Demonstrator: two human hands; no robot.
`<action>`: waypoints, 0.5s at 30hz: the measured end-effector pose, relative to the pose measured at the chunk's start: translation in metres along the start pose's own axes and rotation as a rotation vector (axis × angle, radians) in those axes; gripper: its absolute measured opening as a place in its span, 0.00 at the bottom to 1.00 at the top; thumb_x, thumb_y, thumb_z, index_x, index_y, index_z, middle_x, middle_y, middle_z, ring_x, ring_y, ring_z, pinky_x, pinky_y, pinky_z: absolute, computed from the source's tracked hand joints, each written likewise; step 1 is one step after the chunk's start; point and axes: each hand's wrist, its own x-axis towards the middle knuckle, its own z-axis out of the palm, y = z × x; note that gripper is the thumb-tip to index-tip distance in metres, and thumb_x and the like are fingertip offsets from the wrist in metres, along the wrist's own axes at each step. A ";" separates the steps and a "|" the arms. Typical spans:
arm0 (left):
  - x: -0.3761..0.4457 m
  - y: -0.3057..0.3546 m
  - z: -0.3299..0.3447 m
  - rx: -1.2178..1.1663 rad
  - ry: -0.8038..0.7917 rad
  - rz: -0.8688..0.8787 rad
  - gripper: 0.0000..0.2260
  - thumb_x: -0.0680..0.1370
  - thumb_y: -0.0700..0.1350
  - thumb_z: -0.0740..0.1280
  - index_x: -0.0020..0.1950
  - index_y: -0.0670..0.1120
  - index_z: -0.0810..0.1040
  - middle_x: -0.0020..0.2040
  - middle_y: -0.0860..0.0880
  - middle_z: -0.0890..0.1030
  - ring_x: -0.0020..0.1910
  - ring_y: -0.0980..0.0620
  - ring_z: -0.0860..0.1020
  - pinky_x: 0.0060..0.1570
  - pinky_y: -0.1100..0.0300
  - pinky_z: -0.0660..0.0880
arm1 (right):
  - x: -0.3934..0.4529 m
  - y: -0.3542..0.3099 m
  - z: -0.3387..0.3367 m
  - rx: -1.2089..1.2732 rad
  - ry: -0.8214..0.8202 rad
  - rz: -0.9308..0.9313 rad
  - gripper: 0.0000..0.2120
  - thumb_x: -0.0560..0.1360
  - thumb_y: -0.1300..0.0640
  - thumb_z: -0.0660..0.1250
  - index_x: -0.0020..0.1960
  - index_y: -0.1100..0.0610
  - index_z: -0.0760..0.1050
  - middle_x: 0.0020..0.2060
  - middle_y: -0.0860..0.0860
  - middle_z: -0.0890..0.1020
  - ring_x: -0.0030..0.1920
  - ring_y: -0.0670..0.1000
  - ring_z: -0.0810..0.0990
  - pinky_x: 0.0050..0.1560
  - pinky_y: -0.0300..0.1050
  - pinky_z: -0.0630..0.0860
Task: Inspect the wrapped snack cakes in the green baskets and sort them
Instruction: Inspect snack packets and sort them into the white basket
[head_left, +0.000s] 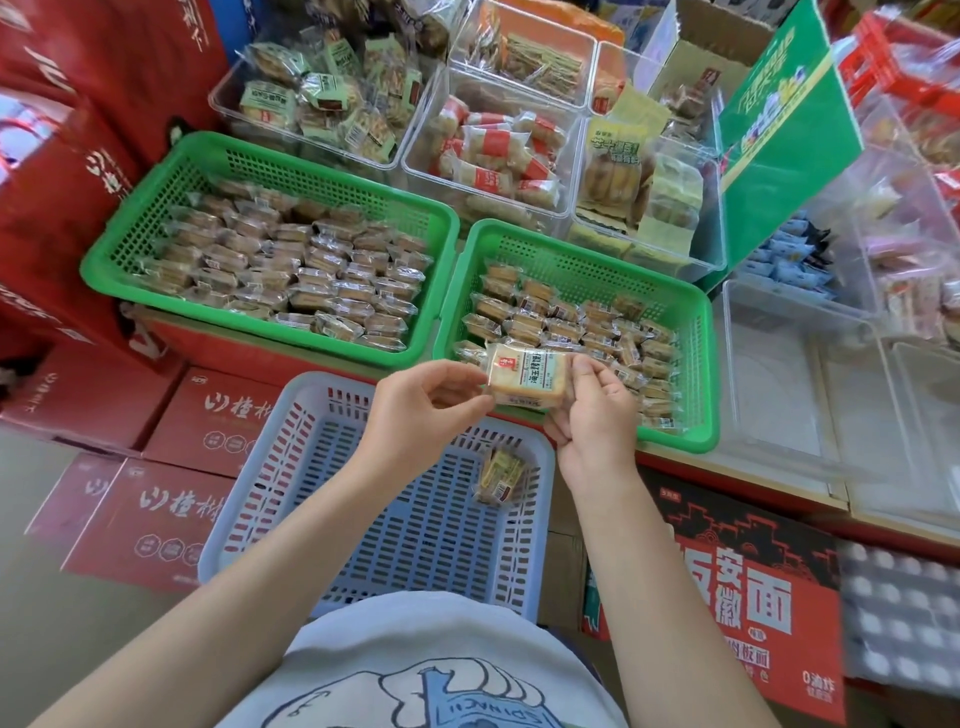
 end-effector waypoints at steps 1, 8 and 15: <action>0.003 -0.003 0.001 -0.002 0.025 0.000 0.08 0.74 0.40 0.77 0.50 0.50 0.85 0.41 0.53 0.86 0.40 0.55 0.85 0.44 0.64 0.81 | 0.002 -0.001 0.001 0.002 -0.009 0.013 0.08 0.84 0.55 0.60 0.52 0.58 0.75 0.44 0.60 0.82 0.20 0.41 0.72 0.18 0.35 0.66; 0.041 -0.019 0.008 -0.013 0.059 -0.012 0.03 0.75 0.37 0.75 0.46 0.44 0.85 0.37 0.51 0.85 0.36 0.60 0.83 0.38 0.69 0.78 | 0.036 0.004 -0.005 -0.260 -0.196 0.192 0.20 0.75 0.42 0.70 0.58 0.56 0.77 0.42 0.54 0.82 0.31 0.49 0.78 0.28 0.39 0.73; 0.103 -0.066 0.015 0.492 0.026 0.058 0.12 0.78 0.54 0.71 0.53 0.46 0.81 0.54 0.50 0.82 0.52 0.55 0.78 0.51 0.61 0.76 | 0.097 0.010 0.003 -0.220 -0.122 0.082 0.11 0.78 0.61 0.70 0.60 0.54 0.74 0.51 0.52 0.82 0.45 0.52 0.84 0.42 0.44 0.81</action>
